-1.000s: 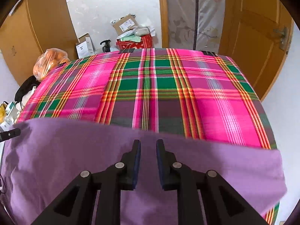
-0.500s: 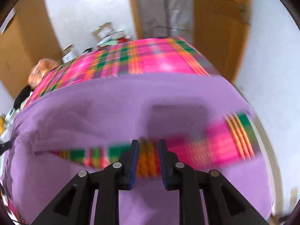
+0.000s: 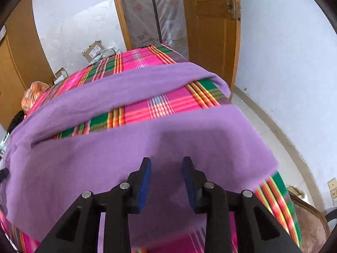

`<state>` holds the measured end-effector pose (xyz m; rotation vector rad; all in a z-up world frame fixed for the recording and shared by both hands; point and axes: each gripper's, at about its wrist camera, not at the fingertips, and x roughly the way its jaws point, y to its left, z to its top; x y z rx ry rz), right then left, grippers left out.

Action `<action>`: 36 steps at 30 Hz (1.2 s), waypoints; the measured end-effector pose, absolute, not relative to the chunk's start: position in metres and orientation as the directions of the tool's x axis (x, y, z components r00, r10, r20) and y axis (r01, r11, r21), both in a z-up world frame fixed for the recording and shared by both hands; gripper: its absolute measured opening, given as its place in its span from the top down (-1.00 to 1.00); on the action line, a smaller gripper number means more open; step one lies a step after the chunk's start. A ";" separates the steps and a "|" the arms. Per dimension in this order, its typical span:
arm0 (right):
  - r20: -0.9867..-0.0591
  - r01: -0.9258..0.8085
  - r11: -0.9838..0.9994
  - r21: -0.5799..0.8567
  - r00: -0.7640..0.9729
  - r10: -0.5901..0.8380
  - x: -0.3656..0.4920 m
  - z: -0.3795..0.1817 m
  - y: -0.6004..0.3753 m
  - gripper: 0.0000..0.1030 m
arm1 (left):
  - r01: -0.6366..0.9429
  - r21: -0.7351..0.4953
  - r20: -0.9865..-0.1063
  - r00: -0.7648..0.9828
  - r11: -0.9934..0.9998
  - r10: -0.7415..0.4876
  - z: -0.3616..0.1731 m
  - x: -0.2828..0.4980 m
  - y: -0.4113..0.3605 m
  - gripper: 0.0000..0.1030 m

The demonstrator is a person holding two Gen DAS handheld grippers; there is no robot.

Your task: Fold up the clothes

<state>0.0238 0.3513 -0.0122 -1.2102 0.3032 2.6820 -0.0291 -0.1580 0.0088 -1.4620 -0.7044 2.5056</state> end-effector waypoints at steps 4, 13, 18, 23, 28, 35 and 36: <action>-0.748 -0.239 -0.970 0.041 -0.651 0.129 0.051 -0.013 0.343 0.38 | 0.088 -0.466 -0.783 -0.504 -0.881 0.364 0.009 -0.024 -0.154 0.63; -0.753 -0.264 -0.963 0.061 -0.645 0.130 0.093 -0.011 0.349 0.34 | 0.058 -0.463 -0.779 -0.503 -0.885 0.374 0.011 -0.011 -0.146 0.63; -0.716 -0.376 -0.904 0.204 -0.687 0.125 0.090 -0.003 0.390 0.34 | 0.023 -0.458 -0.783 -0.485 -0.889 0.390 0.009 -0.002 -0.137 0.62; -0.745 -0.449 -0.886 0.117 -0.629 0.221 0.061 -0.008 0.408 0.34 | 0.023 -0.469 -0.779 -0.482 -0.883 0.401 0.002 0.009 -0.135 0.63; -0.745 -0.459 -0.887 0.051 -0.609 0.273 0.062 -0.013 0.404 0.34 | 0.025 -0.480 -0.770 -0.490 -0.877 0.408 0.000 0.016 -0.137 0.63; -0.737 -0.485 -0.869 0.097 -0.621 0.265 0.084 -0.008 0.405 0.33 | 0.028 -0.484 -0.767 -0.495 -0.875 0.409 0.002 0.020 -0.143 0.62; -0.737 -0.491 -0.865 0.102 -0.622 0.266 0.084 -0.004 0.402 0.33 | 0.028 -0.475 -0.771 -0.495 -0.879 0.401 0.004 0.021 -0.143 0.62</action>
